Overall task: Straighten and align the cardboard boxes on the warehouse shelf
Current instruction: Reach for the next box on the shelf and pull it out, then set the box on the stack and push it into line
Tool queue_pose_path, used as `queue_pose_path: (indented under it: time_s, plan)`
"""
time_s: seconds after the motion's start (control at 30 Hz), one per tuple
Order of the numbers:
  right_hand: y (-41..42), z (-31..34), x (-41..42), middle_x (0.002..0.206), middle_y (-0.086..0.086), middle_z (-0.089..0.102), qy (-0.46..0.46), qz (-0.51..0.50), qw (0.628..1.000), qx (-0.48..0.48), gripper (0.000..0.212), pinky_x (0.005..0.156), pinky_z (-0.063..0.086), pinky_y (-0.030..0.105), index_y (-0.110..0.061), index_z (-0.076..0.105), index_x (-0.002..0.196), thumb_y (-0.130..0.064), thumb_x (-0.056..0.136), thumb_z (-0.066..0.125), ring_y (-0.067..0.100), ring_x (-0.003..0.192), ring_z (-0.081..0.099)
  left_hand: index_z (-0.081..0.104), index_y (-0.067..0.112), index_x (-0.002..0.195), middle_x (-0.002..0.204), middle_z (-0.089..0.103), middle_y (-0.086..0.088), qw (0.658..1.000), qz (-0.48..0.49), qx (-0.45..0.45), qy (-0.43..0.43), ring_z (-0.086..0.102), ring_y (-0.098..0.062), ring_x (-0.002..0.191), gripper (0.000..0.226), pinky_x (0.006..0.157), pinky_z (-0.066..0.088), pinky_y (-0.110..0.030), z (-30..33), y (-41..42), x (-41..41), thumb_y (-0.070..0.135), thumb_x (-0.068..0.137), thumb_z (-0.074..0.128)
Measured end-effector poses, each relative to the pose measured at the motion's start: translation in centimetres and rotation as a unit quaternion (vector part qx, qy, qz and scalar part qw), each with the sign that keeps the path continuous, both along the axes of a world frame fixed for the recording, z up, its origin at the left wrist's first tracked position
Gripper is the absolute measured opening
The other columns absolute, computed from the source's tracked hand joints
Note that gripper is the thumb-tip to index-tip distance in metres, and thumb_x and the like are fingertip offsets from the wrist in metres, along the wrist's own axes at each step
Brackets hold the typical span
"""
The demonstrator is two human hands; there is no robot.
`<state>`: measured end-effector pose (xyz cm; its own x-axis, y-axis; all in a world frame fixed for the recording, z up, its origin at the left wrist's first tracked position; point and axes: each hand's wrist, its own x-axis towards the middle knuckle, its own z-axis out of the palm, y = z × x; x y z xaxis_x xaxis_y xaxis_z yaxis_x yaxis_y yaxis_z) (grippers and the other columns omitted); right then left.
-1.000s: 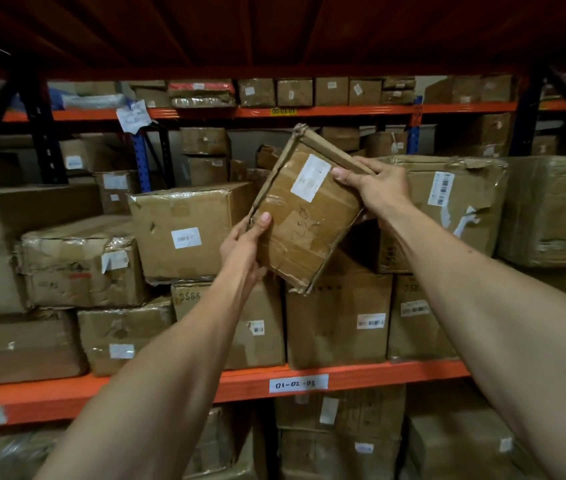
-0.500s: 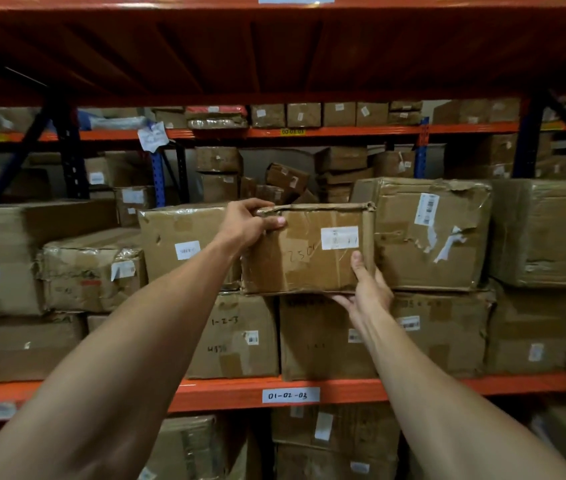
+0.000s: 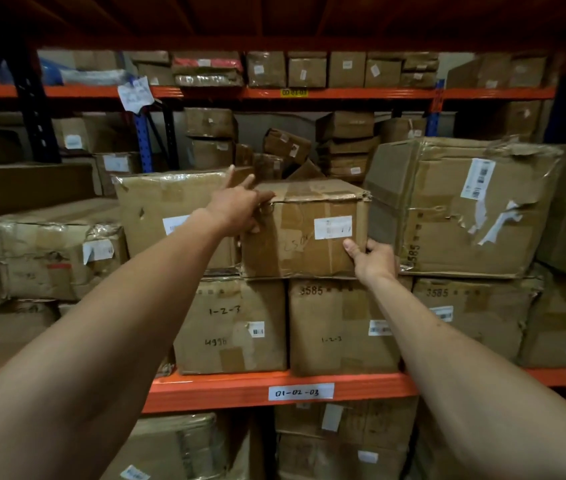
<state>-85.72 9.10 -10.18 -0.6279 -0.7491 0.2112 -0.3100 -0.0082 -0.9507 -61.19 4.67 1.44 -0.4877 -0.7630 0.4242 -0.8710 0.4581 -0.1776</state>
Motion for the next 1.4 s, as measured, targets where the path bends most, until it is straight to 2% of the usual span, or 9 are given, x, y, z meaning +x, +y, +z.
queue_pose_path:
  time_s: [0.17, 0.33, 0.43, 0.6, 0.7, 0.8, 1.1, 1.27, 1.4]
  plan:
    - [-3.1, 0.8, -1.4, 0.136, 0.014, 0.066, 0.042, -0.009, 0.999, 0.033, 0.053, 0.109, 0.044, 0.042, -0.011, 0.071, 0.131, -0.051, 0.097, 0.069, 0.035, 0.129, 0.058, 0.034, 0.033, 0.157, 0.147, 0.059, -0.007, 0.997, 0.007, -0.039, -0.07, 0.034, -0.026, 0.151, 0.066, 0.115, -0.026, -0.049, -0.1, -3.8, -0.7, 0.036, 0.098, 0.063]
    - [-3.8, 0.8, -1.4, 0.132, 0.014, 0.067, 0.055, -0.01, 0.998, 0.038, 0.045, 0.109, 0.045, 0.044, -0.013, 0.073, 0.124, -0.051, 0.098, 0.068, 0.034, 0.127, 0.059, 0.042, 0.027, 0.153, 0.131, 0.068, -0.006, 0.996, -0.012, -0.032, -0.085, 0.057, -0.027, 0.131, 0.066, 0.125, 0.013, -0.046, 0.6, -5.0, -1.3, 0.031, 0.094, 0.071]
    - [-2.9, 1.0, -1.4, 0.133, 0.014, 0.067, 0.061, 0.006, 0.997, 0.051, 0.049, 0.108, 0.046, 0.045, -0.012, 0.072, 0.125, -0.052, 0.098, 0.068, 0.034, 0.125, 0.06, 0.044, 0.026, 0.152, 0.134, 0.062, -0.008, 0.997, 0.002, -0.012, -0.075, 0.054, -0.031, 0.13, 0.069, 0.111, 0.039, -0.045, 1.1, -4.7, -1.6, 0.029, 0.09, 0.075]
    - [0.2, 3.7, -3.3, 0.148, 0.015, 0.06, 0.107, 0.007, 0.992, 0.074, 0.067, 0.114, 0.041, 0.04, -0.009, 0.062, 0.146, -0.053, 0.096, 0.071, 0.034, 0.14, 0.052, 0.065, 0.025, 0.129, 0.111, 0.066, -0.001, 0.994, 0.031, 0.098, -0.036, 0.064, -0.023, 0.104, 0.054, 0.093, 0.056, -0.041, 3.1, -4.1, -3.9, 0.038, 0.079, 0.084]
    - [2.9, 6.1, -5.8, 0.15, 0.013, 0.06, 0.129, 0.014, 0.991, 0.041, 0.07, 0.116, 0.039, 0.037, -0.008, 0.059, 0.147, -0.05, 0.093, 0.076, 0.03, 0.143, 0.051, 0.053, 0.019, 0.142, 0.13, 0.063, -0.008, 0.995, -0.006, 0.103, 0.008, 0.061, -0.029, 0.119, 0.073, 0.101, 0.051, -0.042, 2.8, -2.4, -7.6, 0.04, 0.08, 0.084]
    - [5.8, 8.5, -8.2, 0.145, 0.008, 0.065, 0.161, 0.043, 0.986, 0.024, 0.064, 0.111, 0.041, 0.033, -0.011, 0.064, 0.144, -0.048, 0.094, 0.076, 0.026, 0.14, 0.055, 0.023, 0.015, 0.162, 0.162, 0.037, -0.015, 0.996, -0.047, 0.078, 0.019, 0.04, -0.033, 0.145, 0.103, 0.116, 0.037, -0.041, 1.8, -0.4, -12.5, 0.047, 0.083, 0.08]
    - [12.1, 9.7, -20.6, 0.13, 0.009, 0.074, 0.194, -0.019, 0.981, 0.017, 0.039, 0.091, 0.045, 0.025, -0.007, 0.075, 0.128, -0.029, 0.097, 0.077, 0.026, 0.126, 0.065, -0.018, 0.023, 0.162, 0.172, 0.002, -0.017, 0.987, -0.07, 0.108, 0.1, 0.019, -0.037, 0.155, 0.126, 0.124, 0.023, -0.048, 4.3, 5.9, -24.7, 0.038, 0.084, 0.081]
    - [12.3, 8.9, -26.5, 0.126, 0.015, 0.074, 0.178, -0.07, 0.981, 0.041, 0.046, 0.097, 0.054, 0.037, -0.007, 0.076, 0.122, -0.039, 0.09, 0.08, 0.036, 0.122, 0.066, -0.02, 0.031, 0.161, 0.172, -0.008, -0.014, 0.987, -0.047, 0.112, 0.102, 0.012, -0.037, 0.157, 0.129, 0.124, 0.021, -0.048, 6.2, 6.8, -28.4, 0.03, 0.083, 0.083]
    - [11.4, 7.6, -28.6, 0.145, 0.021, 0.06, 0.146, -0.06, 0.983, 0.094, 0.078, 0.105, 0.05, 0.044, 0.0, 0.048, 0.147, -0.038, 0.088, 0.083, 0.04, 0.134, 0.057, -0.002, 0.029, 0.164, 0.17, 0.009, -0.021, 0.986, -0.03, 0.11, 0.118, 0.018, -0.039, 0.155, 0.119, 0.123, 0.027, -0.05, 7.2, 6.4, -30.2, 0.028, 0.083, 0.084]
